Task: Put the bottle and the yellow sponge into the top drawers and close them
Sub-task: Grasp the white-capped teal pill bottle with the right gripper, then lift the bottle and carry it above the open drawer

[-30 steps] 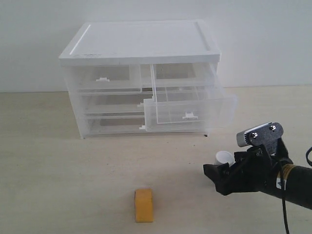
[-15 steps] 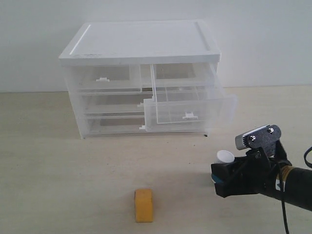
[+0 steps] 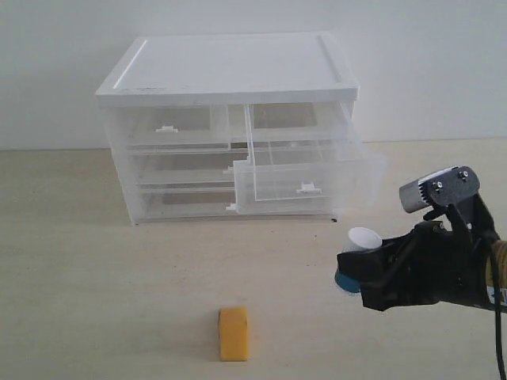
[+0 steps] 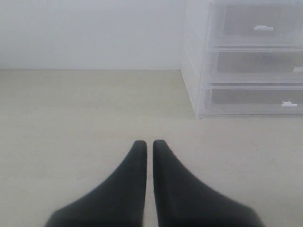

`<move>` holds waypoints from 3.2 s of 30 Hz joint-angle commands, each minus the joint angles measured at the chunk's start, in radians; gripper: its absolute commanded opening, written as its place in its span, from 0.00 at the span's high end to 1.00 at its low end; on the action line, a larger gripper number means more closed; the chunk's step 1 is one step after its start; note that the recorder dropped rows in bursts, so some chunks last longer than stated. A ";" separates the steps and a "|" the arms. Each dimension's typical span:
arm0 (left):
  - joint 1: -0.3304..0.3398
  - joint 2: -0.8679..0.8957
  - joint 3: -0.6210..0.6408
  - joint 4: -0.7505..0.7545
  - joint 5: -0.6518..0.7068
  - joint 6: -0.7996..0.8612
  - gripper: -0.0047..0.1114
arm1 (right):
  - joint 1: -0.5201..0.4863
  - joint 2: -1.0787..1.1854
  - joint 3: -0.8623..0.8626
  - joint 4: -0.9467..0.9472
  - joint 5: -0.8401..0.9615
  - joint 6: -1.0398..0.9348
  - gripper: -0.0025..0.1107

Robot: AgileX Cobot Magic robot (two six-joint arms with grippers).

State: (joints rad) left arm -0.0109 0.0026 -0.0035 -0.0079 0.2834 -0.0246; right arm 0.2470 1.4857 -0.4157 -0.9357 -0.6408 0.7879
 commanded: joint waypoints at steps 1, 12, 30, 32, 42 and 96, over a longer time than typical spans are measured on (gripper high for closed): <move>0.002 -0.003 0.004 0.002 -0.005 -0.008 0.92 | -0.006 -0.136 0.004 -0.183 -0.086 0.234 0.98; 0.002 -0.003 0.004 0.002 -0.005 -0.008 0.92 | -0.009 -0.301 -0.339 -0.809 -0.025 0.939 0.98; 0.002 -0.003 0.004 0.002 -0.007 -0.008 0.92 | -0.009 -0.242 -0.598 -0.809 0.391 0.568 0.98; 0.002 -0.003 0.004 0.002 -0.005 -0.008 0.92 | -0.009 -0.242 -0.598 -0.809 0.541 0.518 0.98; 0.002 -0.003 0.004 0.002 -0.005 -0.008 0.92 | -0.009 -0.242 -0.598 -0.772 1.055 0.211 0.98; 0.002 -0.003 0.004 0.002 -0.007 -0.008 0.92 | -0.005 0.122 -1.012 1.665 1.334 -0.651 0.98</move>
State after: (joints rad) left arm -0.0109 0.0026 -0.0035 -0.0079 0.2834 -0.0246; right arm 0.2422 1.6126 -1.4227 0.7193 0.7294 0.0975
